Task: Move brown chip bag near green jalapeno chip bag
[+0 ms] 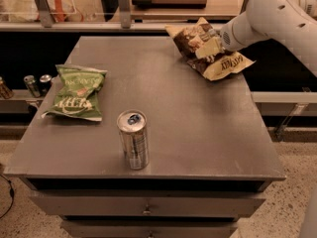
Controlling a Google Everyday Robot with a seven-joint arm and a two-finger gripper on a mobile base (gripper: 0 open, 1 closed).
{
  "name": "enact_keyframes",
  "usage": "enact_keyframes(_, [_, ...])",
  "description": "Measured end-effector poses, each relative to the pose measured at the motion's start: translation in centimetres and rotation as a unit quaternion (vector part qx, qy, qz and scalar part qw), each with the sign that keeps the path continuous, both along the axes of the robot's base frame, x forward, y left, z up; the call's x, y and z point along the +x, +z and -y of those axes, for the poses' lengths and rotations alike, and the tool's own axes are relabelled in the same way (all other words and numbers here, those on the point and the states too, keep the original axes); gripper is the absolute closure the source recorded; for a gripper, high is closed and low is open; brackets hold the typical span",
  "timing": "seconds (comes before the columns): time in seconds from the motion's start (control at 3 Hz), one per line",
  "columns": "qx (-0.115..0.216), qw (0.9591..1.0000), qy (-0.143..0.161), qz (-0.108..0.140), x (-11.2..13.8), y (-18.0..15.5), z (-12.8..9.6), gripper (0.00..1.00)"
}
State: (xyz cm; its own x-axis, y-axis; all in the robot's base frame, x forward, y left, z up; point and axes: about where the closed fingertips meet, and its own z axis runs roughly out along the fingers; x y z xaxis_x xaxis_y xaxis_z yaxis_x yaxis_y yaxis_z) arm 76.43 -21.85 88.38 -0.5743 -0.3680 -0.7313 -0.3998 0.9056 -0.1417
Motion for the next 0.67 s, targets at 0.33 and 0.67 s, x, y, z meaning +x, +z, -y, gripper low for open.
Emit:
enact_keyframes(0.33, [0.005,1.0,-0.004,-0.001,0.38,-0.49,-0.17,0.48])
enact_keyframes(0.67, [0.01,0.9999,-0.005,0.007,0.41,-0.15,-0.35,0.71])
